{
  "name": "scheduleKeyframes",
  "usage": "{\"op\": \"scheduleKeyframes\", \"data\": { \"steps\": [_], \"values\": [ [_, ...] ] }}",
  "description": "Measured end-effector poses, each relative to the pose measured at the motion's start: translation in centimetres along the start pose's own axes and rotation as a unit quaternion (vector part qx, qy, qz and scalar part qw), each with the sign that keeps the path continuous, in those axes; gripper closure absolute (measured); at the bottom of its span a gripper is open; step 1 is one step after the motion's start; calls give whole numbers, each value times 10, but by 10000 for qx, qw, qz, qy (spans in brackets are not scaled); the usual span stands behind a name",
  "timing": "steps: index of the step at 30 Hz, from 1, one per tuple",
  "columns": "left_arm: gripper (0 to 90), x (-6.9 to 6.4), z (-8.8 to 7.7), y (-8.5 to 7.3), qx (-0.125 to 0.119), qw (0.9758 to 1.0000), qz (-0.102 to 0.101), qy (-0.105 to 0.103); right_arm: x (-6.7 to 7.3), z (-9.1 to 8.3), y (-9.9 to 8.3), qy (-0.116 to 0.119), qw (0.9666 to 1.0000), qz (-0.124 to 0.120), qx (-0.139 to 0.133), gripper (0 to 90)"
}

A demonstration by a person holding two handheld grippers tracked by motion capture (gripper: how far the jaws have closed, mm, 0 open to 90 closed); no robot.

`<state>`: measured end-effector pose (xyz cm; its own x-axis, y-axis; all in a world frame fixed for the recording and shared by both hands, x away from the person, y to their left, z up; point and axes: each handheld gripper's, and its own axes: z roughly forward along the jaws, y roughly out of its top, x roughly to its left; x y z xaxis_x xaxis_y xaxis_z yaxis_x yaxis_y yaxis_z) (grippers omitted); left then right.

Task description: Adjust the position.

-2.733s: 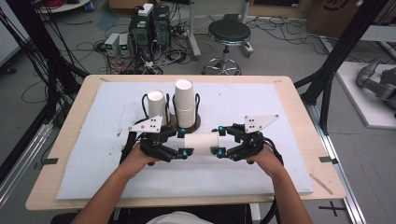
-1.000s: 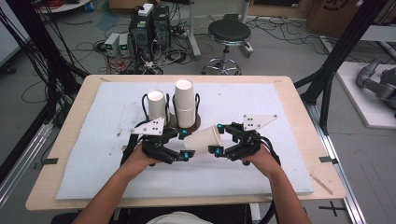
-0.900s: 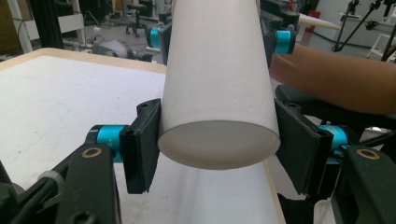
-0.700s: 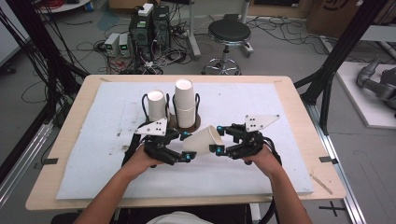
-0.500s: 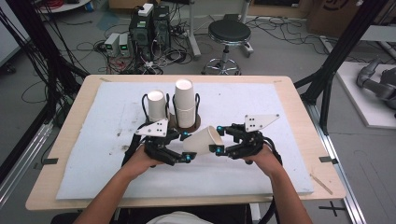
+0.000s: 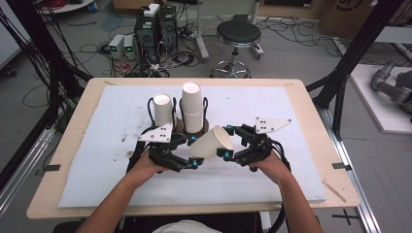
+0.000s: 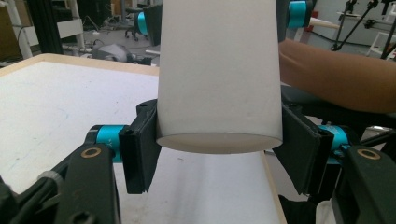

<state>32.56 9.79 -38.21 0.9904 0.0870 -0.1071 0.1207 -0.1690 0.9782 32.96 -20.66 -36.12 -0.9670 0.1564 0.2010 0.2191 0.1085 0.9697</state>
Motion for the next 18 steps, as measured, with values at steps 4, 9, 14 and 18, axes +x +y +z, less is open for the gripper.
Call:
{"op": "scheduleKeyframes", "data": {
  "steps": [4, 9, 14, 18],
  "values": [
    [363, -1, 3, -1, 83, 10000, 4, -53, 2, 3, -1, 143, 9997, -201, 33, 296],
    [343, 0, 6, -2, 170, 9997, -109, 104, 1, 1, 0, 174, 9995, -223, 120, 369],
    [286, 2, 4, -3, 180, 9993, -205, 275, 2, 0, 3, 50, 9989, -346, 314, 395],
    [303, 2, 4, -3, 204, 9994, -165, 231, 2, -2, 5, 16, 9988, -340, 351, 402]
  ]
}}
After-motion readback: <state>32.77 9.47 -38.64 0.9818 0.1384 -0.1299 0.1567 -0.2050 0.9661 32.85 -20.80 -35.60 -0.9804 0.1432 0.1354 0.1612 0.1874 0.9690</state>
